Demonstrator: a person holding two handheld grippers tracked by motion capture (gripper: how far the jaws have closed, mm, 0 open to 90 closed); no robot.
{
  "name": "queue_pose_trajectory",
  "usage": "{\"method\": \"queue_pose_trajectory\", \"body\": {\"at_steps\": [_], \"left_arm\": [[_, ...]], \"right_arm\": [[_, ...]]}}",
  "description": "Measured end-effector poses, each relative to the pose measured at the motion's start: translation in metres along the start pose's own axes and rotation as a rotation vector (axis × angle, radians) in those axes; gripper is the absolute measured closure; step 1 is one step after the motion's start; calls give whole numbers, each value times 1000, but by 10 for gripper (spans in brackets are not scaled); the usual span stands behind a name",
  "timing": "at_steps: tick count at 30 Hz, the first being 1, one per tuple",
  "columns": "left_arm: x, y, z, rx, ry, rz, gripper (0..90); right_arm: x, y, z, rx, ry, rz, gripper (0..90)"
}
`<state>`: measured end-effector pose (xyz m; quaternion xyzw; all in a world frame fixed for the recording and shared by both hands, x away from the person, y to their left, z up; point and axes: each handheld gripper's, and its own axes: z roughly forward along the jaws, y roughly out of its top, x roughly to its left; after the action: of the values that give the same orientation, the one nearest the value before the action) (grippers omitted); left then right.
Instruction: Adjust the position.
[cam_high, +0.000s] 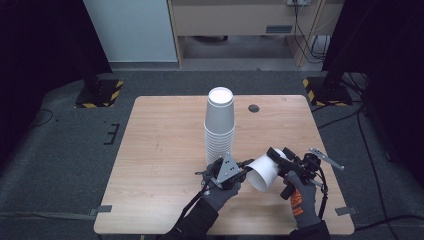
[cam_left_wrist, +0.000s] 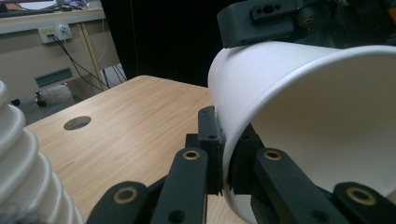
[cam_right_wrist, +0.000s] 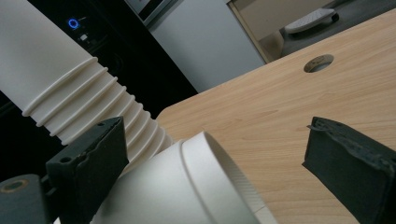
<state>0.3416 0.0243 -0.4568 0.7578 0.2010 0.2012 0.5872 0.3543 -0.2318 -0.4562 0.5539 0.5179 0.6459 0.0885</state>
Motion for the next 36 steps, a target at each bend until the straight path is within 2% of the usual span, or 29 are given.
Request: {"method": "queue_pose_trajectory", "body": {"at_steps": [11,20,25,29,34,36], "left_arm": [[7,2,-19,16,-11,6,854],[16,-1,-43,32,-17,1,854],[21,-3,-56,38,-7,-13,855],[25,-7,-67,48,-2,-15,854],[34,-16,-84,66,11,-42,854],[37,-21,-90,77,18,-52,853]], "right_arm": [[-7,3,-2,-3,-65,-66,71],[-12,5,-4,6,-106,-126,77],[-14,5,-5,16,-142,-187,81],[-15,4,-6,37,-168,-260,81],[-17,5,-7,50,-189,-295,91],[-19,4,-8,70,-204,-328,92]]}}
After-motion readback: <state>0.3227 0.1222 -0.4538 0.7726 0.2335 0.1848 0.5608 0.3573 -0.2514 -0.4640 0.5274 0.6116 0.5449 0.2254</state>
